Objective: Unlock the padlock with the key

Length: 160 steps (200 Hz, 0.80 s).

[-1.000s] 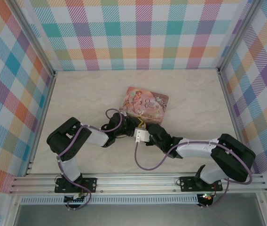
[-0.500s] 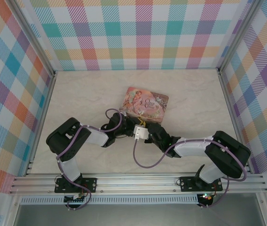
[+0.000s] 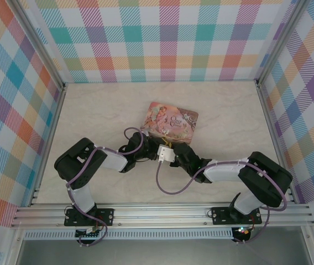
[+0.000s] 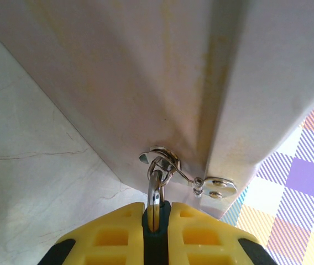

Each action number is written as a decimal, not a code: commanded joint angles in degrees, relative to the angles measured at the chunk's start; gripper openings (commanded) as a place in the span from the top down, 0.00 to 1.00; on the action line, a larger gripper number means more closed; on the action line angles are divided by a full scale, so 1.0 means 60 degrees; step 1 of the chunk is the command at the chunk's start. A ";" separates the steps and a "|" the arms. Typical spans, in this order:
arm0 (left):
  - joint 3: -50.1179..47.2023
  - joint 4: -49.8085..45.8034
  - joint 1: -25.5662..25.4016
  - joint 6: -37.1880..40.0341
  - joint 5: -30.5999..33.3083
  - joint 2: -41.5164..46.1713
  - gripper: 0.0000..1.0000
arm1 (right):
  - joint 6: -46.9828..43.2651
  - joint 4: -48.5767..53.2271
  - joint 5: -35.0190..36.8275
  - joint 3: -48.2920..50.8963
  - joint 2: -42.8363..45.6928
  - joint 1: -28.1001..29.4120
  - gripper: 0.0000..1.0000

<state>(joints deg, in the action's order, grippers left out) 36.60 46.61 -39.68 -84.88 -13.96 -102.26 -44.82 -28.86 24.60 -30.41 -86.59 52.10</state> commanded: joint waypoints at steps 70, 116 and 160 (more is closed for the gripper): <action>0.0169 -0.0176 -0.0065 -0.0234 -0.0057 0.0249 1.00 | 0.0512 -0.0125 -0.0120 -0.0442 -0.0232 -0.0025 0.87; 0.0173 -0.0151 -0.0065 -0.0253 -0.0075 0.0279 1.00 | 0.0837 -0.0168 0.0407 -0.0515 -0.0304 -0.0025 1.00; 0.0182 -0.0089 -0.0077 -0.0283 -0.0062 0.0291 1.00 | 0.2481 0.0371 0.0509 -0.0772 -0.0110 -0.0025 1.00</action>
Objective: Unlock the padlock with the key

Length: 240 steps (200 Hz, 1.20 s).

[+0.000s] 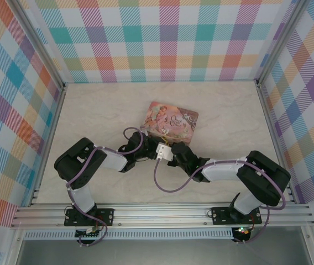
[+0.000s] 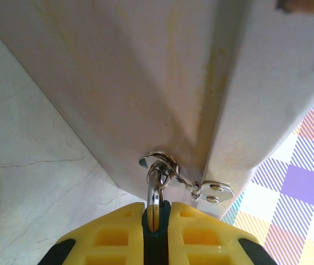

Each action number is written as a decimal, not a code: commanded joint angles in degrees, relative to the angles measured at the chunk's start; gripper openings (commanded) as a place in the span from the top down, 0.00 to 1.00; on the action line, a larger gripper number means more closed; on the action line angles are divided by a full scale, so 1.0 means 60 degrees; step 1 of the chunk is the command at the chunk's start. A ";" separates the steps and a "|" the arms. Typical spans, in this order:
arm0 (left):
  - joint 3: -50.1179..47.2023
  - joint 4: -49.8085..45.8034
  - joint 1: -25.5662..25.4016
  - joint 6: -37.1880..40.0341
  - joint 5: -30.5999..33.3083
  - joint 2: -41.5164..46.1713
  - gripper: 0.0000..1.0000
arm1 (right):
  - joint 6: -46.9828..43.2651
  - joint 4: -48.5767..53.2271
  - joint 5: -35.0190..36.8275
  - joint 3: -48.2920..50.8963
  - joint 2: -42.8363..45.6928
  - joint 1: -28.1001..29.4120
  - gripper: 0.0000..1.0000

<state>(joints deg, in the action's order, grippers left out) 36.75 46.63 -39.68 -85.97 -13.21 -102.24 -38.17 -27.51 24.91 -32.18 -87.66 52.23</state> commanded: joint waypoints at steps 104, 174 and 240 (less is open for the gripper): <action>0.0114 -0.0089 -0.0110 -0.0127 -0.0100 0.0306 1.00 | 0.7882 0.0485 -0.1877 -0.0098 0.0248 -0.0366 1.00; 0.0122 -0.0147 -0.0138 -0.0076 -0.0017 0.0233 1.00 | 0.7994 0.0751 -0.2970 0.0122 0.0865 -0.0751 0.86; -0.0015 -0.0161 -0.0139 0.0102 -0.0003 -0.0076 1.00 | 0.7443 0.3272 -0.3679 0.0252 0.3820 -0.1658 0.32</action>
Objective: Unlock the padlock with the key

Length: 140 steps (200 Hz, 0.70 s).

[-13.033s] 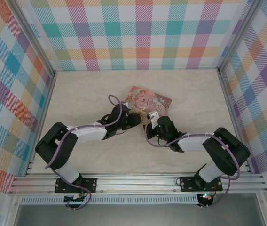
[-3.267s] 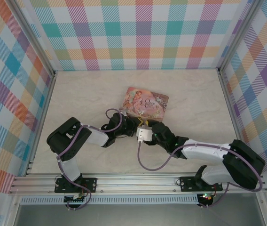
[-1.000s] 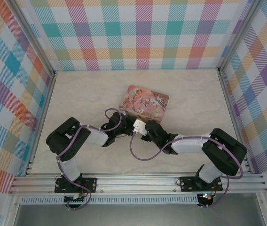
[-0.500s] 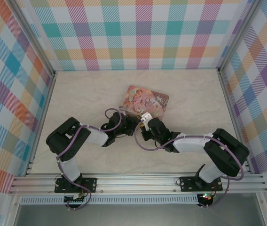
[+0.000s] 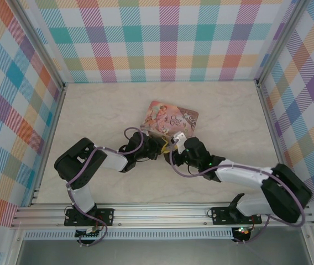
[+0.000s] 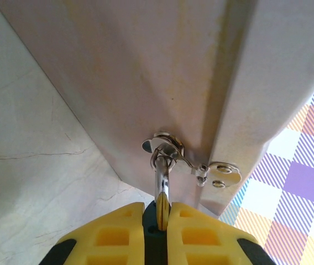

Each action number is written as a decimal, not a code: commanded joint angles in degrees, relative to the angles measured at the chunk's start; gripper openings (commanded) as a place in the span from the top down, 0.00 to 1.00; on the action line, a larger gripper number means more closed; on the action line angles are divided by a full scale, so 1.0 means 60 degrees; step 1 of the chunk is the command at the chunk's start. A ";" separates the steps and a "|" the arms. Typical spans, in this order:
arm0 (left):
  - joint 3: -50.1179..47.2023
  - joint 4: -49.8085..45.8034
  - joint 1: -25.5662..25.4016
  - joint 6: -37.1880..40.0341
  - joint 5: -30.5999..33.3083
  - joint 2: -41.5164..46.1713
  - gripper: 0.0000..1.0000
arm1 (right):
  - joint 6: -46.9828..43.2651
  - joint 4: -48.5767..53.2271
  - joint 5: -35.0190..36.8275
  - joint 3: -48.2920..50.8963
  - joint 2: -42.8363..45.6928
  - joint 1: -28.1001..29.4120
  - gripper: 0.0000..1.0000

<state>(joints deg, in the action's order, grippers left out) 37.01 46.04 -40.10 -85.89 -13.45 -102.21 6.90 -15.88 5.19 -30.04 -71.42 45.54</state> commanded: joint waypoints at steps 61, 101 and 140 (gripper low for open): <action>-0.0265 0.0034 -0.0069 0.0143 0.0118 -0.0119 0.48 | 0.0592 0.2472 -0.0883 -0.0932 0.1766 -0.1619 0.21; -0.0459 -0.0757 -0.0056 0.0555 0.0341 0.0734 0.38 | 0.1074 0.2520 -0.1065 -0.1006 0.1570 -0.2133 0.19; -0.0793 -0.2890 0.0336 0.1679 0.0905 0.2607 0.24 | 0.1877 0.2782 -0.2015 -0.1080 0.1474 -0.3146 0.10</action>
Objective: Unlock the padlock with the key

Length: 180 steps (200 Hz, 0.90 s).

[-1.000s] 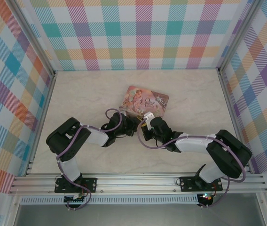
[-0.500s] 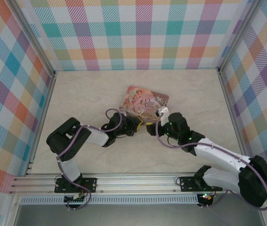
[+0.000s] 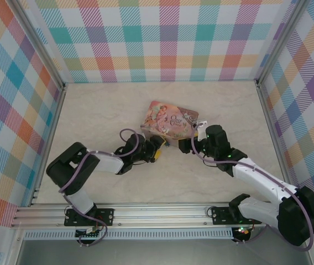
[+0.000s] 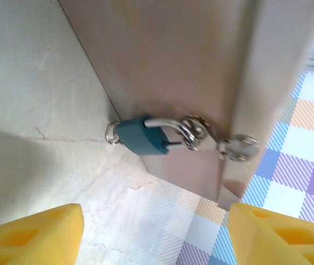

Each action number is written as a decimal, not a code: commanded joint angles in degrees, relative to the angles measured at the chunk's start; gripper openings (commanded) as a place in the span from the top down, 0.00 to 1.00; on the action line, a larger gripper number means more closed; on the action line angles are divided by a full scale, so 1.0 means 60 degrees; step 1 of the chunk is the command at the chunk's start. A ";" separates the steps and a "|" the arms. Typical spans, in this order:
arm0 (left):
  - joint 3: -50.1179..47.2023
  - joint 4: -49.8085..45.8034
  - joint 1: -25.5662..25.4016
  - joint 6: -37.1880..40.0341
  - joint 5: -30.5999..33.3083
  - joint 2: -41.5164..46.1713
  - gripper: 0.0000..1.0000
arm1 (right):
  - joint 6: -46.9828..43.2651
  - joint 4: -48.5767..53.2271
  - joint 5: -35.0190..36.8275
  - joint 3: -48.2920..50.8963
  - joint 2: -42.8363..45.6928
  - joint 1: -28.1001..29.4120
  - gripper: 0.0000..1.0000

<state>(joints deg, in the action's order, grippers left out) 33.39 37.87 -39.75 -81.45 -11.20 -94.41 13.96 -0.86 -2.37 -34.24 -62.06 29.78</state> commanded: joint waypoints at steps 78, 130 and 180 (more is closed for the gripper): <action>0.1591 -0.5895 0.2939 0.5365 0.1028 0.3754 0.00 | 0.2459 0.0064 -0.2695 -0.0613 -0.1571 -0.2551 0.00; 0.3609 -0.5168 0.3578 0.6585 -0.0755 0.0879 0.00 | 0.2834 -0.0502 -0.3288 -0.1558 -0.3353 -0.2795 0.00; 0.4926 -0.4579 0.3552 0.6472 -0.2163 -0.1132 0.00 | 0.2791 -0.0172 -0.3827 -0.2763 -0.4878 -0.2811 0.00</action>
<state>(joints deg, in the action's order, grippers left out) 59.81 8.05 -18.55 -44.12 -17.93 -98.26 30.37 -1.72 -21.71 -46.89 -88.23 13.41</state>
